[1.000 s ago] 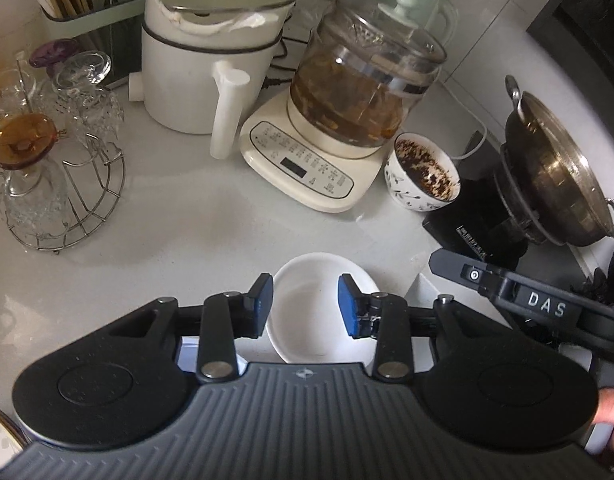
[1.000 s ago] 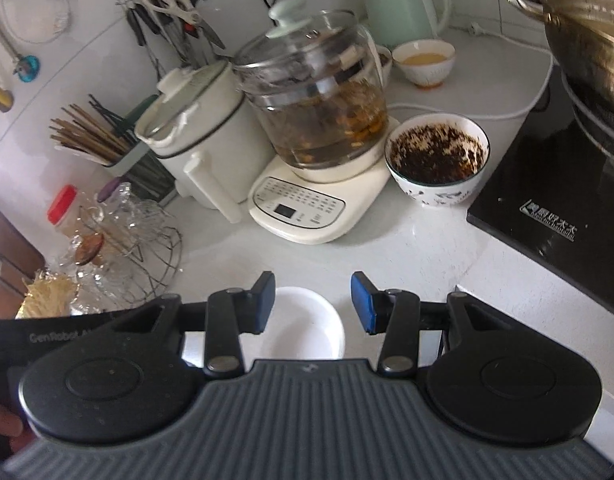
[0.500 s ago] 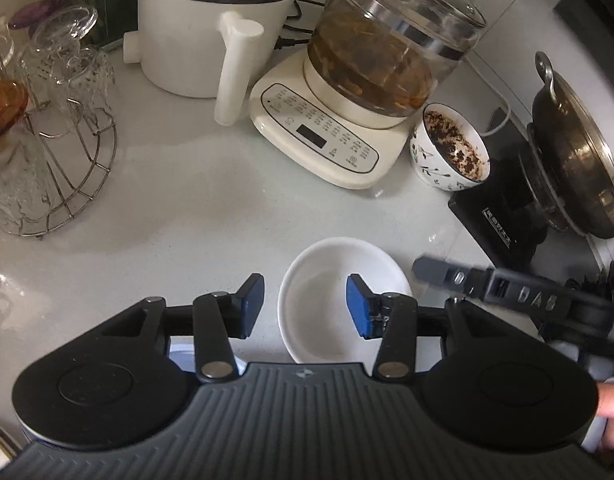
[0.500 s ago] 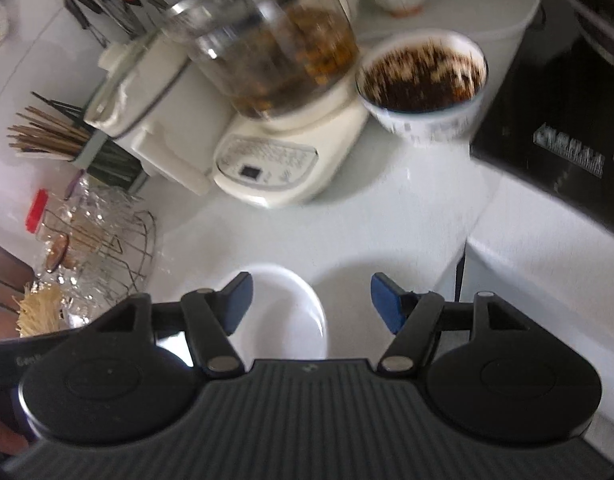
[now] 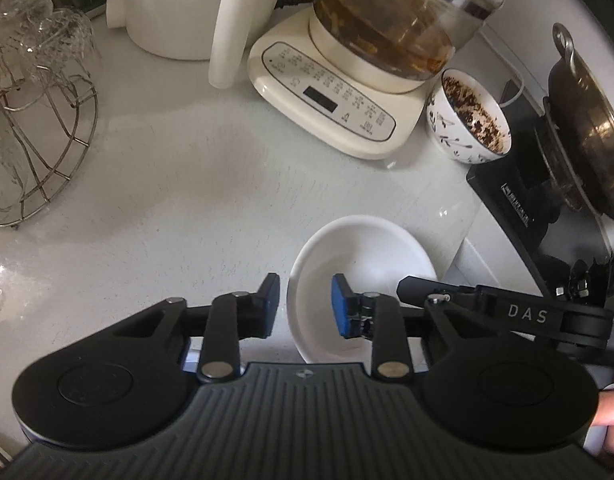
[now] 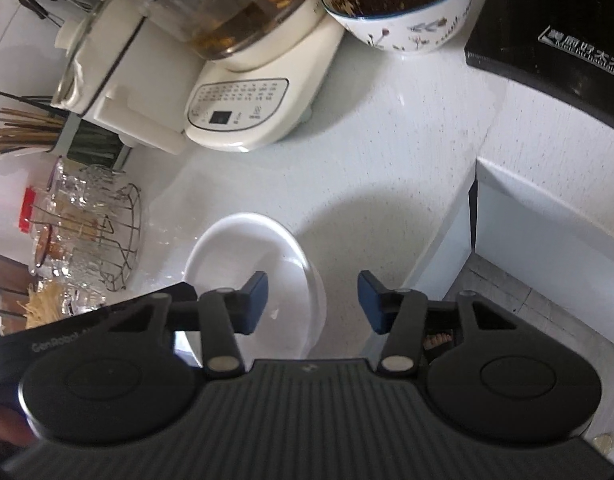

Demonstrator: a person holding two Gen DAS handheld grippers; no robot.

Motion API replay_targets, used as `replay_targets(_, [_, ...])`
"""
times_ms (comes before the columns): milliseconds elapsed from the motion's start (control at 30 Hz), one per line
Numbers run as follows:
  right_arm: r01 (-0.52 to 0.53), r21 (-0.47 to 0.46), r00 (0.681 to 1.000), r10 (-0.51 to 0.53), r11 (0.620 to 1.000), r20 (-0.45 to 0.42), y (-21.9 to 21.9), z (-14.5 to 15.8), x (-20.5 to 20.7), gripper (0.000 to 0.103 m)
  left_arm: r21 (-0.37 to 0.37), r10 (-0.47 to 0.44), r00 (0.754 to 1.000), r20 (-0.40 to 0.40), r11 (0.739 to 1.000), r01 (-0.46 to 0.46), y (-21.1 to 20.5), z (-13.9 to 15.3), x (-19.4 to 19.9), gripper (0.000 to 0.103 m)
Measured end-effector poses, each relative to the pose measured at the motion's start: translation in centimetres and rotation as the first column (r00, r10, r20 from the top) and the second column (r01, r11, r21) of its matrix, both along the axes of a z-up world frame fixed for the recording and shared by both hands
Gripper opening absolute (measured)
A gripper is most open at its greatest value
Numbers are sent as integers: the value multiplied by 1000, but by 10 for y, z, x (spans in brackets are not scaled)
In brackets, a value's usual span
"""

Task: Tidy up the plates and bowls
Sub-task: 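Close both tools on the rim of the white ceramic bowl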

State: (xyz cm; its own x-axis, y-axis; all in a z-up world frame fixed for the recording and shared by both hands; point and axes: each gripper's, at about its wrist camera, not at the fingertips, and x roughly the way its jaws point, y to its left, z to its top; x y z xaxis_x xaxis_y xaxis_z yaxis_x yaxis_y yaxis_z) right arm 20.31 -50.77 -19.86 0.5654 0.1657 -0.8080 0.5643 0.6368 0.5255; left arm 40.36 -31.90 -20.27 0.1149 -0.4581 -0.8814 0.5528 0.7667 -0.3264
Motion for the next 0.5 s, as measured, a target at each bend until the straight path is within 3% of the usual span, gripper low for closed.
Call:
replay_targets(67, [-2, 14, 1000, 2, 1000, -5, -1, -3, 0, 45, -1, 3, 1000, 8, 1000, -3, -1, -1, -1, 17])
replay_targets(233, [-7, 33, 1000, 7, 999, -21, 0, -9, 2, 28, 3, -10, 1000, 21, 1000, 9, -4, -2, -1, 9])
replay_targets(500, [-14, 16, 1000, 14, 1000, 2, 2, -2, 2, 27, -16, 6, 1000, 25, 1000, -5, 0, 3, -1, 8])
